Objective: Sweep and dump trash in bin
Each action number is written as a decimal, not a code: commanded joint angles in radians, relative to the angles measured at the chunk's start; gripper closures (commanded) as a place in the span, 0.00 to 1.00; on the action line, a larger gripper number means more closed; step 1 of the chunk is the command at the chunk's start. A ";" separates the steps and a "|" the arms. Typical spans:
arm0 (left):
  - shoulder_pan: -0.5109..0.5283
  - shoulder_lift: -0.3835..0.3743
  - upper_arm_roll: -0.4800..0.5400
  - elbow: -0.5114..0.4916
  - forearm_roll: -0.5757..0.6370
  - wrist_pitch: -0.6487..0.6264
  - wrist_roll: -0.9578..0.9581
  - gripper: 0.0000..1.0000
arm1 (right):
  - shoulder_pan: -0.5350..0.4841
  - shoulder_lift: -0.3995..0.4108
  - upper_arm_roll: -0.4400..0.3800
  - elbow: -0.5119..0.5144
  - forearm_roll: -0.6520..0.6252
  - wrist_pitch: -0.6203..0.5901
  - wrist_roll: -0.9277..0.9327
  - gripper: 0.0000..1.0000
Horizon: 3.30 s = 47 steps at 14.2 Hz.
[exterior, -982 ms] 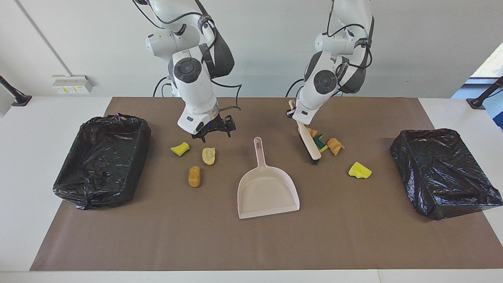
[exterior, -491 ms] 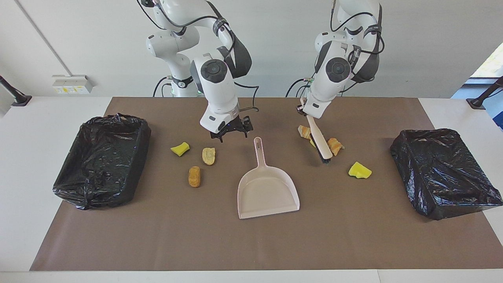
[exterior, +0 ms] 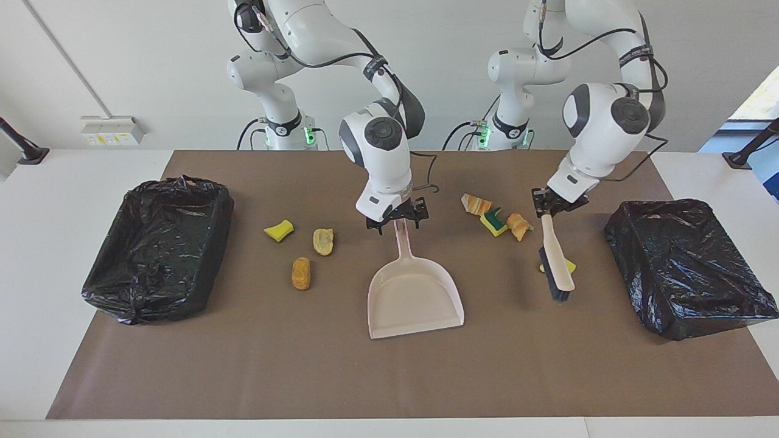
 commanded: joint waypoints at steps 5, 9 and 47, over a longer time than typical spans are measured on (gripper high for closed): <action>-0.009 0.104 0.146 0.069 0.176 -0.001 0.274 1.00 | 0.020 0.010 0.000 0.016 -0.025 -0.038 -0.001 0.35; -0.040 0.019 0.146 -0.080 0.176 -0.062 0.271 1.00 | 0.003 0.013 0.000 0.019 -0.025 -0.018 -0.006 1.00; -0.143 -0.233 -0.444 -0.433 -0.245 0.027 -0.760 1.00 | -0.114 -0.376 -0.017 -0.456 -0.241 0.003 -1.457 1.00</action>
